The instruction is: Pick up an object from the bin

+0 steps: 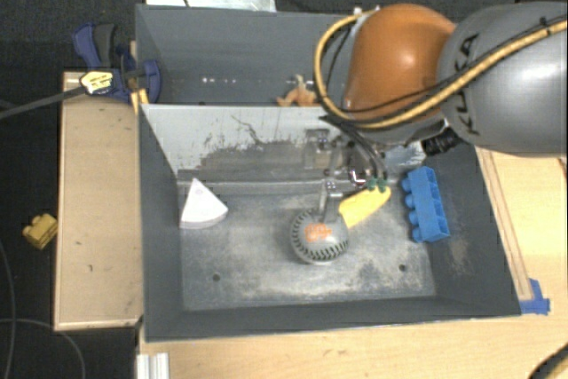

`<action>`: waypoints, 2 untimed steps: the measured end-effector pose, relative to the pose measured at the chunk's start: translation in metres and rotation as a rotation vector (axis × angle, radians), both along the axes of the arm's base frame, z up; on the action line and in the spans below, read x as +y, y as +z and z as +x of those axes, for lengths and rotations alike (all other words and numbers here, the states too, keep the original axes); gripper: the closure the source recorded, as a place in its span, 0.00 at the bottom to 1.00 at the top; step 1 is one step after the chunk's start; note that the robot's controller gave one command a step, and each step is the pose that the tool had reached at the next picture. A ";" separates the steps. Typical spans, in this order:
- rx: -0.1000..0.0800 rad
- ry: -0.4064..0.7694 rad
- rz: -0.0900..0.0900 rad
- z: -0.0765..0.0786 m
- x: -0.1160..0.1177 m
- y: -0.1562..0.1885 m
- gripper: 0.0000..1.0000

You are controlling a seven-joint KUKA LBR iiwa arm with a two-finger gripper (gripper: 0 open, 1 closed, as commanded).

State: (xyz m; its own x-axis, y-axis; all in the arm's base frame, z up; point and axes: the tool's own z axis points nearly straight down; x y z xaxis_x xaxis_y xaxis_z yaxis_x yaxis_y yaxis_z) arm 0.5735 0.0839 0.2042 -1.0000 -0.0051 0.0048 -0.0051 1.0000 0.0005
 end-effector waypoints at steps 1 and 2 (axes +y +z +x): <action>-0.008 -0.002 0.001 0.002 0.000 0.005 0.00; -0.012 0.081 0.001 -0.028 -0.034 -0.031 0.00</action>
Offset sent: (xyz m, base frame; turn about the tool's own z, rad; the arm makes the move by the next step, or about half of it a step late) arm -0.0637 -0.0762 -0.0756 -0.1684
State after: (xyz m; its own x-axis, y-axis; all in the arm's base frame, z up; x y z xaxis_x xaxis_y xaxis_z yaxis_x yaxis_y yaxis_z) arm 0.5456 0.0503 0.1729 -0.9962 -0.0862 -0.0077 -0.0862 0.9963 0.0014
